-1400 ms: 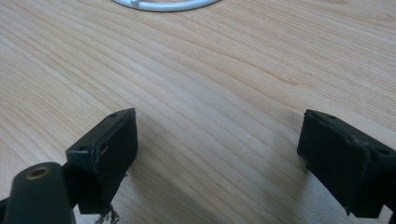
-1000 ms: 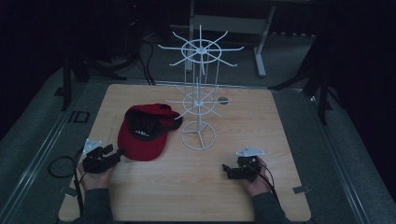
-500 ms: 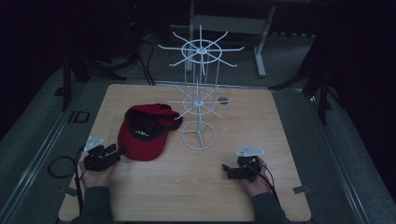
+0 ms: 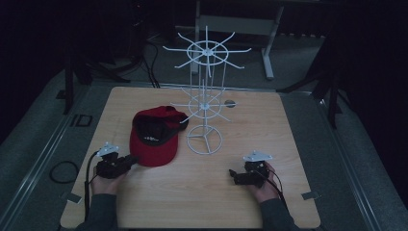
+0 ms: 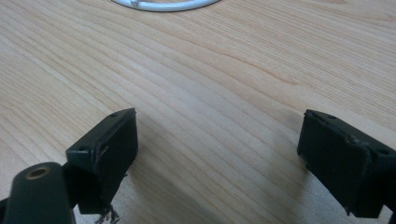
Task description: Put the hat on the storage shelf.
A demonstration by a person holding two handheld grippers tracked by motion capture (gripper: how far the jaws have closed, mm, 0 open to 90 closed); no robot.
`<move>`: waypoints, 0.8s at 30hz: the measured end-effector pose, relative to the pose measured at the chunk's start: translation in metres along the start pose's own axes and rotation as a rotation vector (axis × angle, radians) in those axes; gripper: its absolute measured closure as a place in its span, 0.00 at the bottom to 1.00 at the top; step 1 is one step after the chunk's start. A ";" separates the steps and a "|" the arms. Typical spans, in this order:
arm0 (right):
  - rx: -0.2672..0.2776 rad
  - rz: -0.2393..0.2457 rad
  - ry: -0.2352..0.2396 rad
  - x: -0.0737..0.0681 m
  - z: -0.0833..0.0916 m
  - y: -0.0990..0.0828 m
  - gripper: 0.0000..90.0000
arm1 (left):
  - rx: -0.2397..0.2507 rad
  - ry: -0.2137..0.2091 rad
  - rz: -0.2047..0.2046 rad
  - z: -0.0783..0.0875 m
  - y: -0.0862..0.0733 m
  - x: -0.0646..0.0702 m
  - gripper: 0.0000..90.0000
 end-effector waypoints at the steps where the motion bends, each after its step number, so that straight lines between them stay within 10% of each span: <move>1: 0.000 0.000 0.000 0.000 0.000 0.000 0.13 | -0.010 -0.011 -0.004 -0.003 0.001 0.002 0.81; 24: -0.001 -0.002 0.000 0.000 0.000 0.000 0.13 | -0.111 -0.083 -0.004 -0.058 0.019 0.022 0.74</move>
Point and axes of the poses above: each handheld gripper's, and its own axes: z roughly backward along the jaws, y roughly out of its top, x roughly to its right, the point moved 5 cm from there along -z, roughly forward along the jaws, and after that the axes turned 3 degrees about -y, right-handed, at the moved point
